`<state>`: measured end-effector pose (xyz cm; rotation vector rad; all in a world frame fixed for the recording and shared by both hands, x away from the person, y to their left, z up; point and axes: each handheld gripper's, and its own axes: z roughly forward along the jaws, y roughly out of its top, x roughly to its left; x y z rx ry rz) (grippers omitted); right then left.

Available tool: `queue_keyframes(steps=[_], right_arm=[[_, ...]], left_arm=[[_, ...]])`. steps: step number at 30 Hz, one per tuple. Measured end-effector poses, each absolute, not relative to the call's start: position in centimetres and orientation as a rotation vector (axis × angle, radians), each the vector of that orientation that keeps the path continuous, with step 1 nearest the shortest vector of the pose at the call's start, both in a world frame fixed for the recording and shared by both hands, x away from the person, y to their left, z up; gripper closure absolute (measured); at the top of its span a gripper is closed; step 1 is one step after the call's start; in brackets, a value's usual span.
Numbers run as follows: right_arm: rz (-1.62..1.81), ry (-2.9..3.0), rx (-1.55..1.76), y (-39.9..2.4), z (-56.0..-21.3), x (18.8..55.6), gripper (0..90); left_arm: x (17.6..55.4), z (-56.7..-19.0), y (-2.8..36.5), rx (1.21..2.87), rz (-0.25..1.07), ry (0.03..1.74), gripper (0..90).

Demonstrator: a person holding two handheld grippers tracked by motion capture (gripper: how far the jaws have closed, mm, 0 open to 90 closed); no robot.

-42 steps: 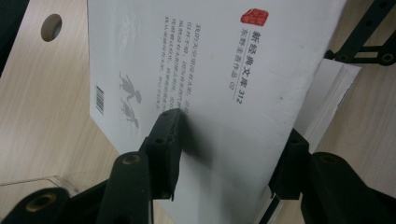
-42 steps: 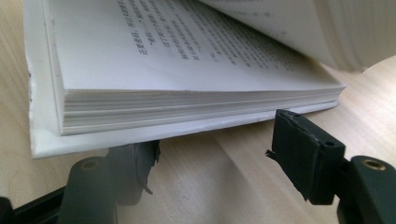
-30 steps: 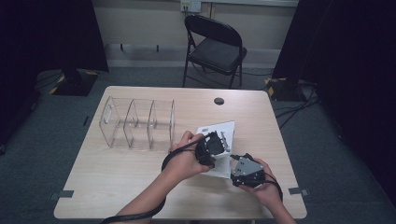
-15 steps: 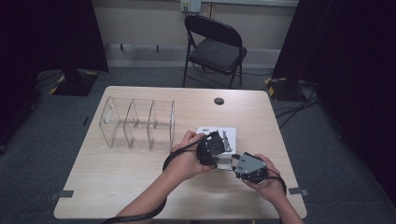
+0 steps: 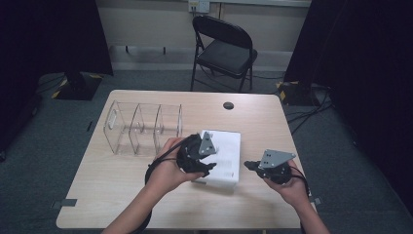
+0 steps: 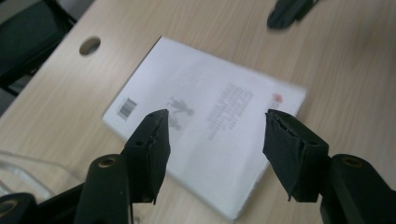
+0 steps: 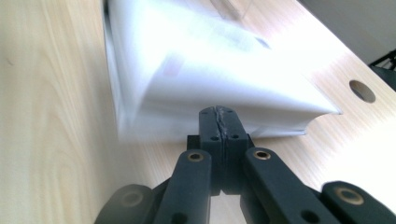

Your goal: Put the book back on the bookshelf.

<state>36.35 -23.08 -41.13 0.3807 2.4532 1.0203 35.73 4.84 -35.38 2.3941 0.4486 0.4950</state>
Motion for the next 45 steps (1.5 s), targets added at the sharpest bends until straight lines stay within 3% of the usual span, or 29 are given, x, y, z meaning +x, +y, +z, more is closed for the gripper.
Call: queue_keyframes(steps=[4,8,9,14,25,33,45], right_arm=[[0.923,2.529,0.482,-23.3,-43.5,36.5,88.1],[0.986,2.579,0.601,-23.2,-45.4,36.4,73.6],[0.972,2.625,0.584,-22.5,-46.6,35.8,58.9],[0.984,2.673,0.653,-21.2,-48.4,35.3,50.9],[1.113,2.601,0.811,-19.6,-48.7,35.3,56.8],[1.187,2.543,0.778,-19.9,-47.4,34.7,63.9],[1.188,2.513,0.746,-19.6,-46.1,34.4,64.7]], left_arm=[[35.0,-39.1,4.7,2.441,0.466,0.385,40.3],[35.3,-42.7,4.5,2.481,0.409,0.362,39.5],[35.4,-43.7,4.6,2.47,0.416,0.356,38.8],[35.7,-44.4,4.0,2.496,0.476,0.279,38.4],[36.0,-45.7,1.9,2.506,0.487,0.224,27.6],[36.0,-45.9,0.7,2.493,0.577,0.191,19.4],[36.0,-45.7,-0.6,2.486,0.671,0.249,19.1]])
